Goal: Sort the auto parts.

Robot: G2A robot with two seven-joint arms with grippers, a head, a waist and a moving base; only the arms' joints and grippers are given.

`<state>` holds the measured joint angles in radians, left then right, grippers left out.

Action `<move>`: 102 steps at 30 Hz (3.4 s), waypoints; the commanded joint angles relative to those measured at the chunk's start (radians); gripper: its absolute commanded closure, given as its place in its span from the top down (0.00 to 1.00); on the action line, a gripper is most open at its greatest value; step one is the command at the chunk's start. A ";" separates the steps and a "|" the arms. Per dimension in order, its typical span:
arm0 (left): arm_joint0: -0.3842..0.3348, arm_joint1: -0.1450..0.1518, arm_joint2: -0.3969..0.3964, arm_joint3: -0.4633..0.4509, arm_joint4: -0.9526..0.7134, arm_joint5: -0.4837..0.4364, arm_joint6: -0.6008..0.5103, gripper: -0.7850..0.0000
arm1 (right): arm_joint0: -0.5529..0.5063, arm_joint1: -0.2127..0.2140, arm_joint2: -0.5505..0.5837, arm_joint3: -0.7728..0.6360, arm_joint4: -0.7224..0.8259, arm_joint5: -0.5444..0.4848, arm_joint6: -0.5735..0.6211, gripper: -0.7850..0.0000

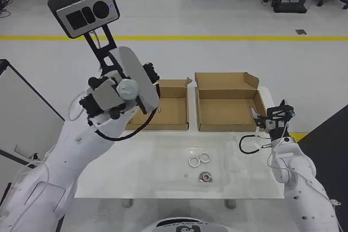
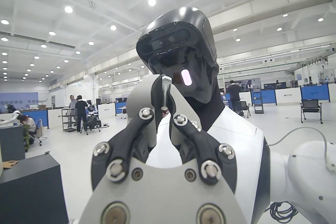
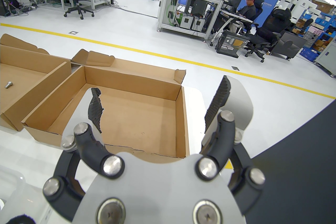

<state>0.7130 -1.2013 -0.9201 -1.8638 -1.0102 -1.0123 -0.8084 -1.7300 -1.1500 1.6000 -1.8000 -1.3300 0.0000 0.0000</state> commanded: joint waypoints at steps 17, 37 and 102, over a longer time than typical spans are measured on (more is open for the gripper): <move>0.001 -0.020 -0.009 0.002 0.031 0.000 0.000 0.00 | 0.000 0.000 0.000 0.000 0.000 0.000 0.000 1.00; 0.042 -0.018 -0.048 -0.030 0.201 0.175 -0.023 0.00 | 0.000 0.000 0.000 0.000 0.000 0.000 0.000 1.00; -0.320 -0.002 0.389 0.526 1.424 0.783 -0.575 0.00 | 0.000 0.000 0.000 0.000 0.000 0.000 0.000 1.00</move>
<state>0.3926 -1.2031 -0.5314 -1.3376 0.4136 -0.2298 -1.3833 -1.7300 -1.1500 1.6000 -1.8000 -1.3300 0.0000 0.0000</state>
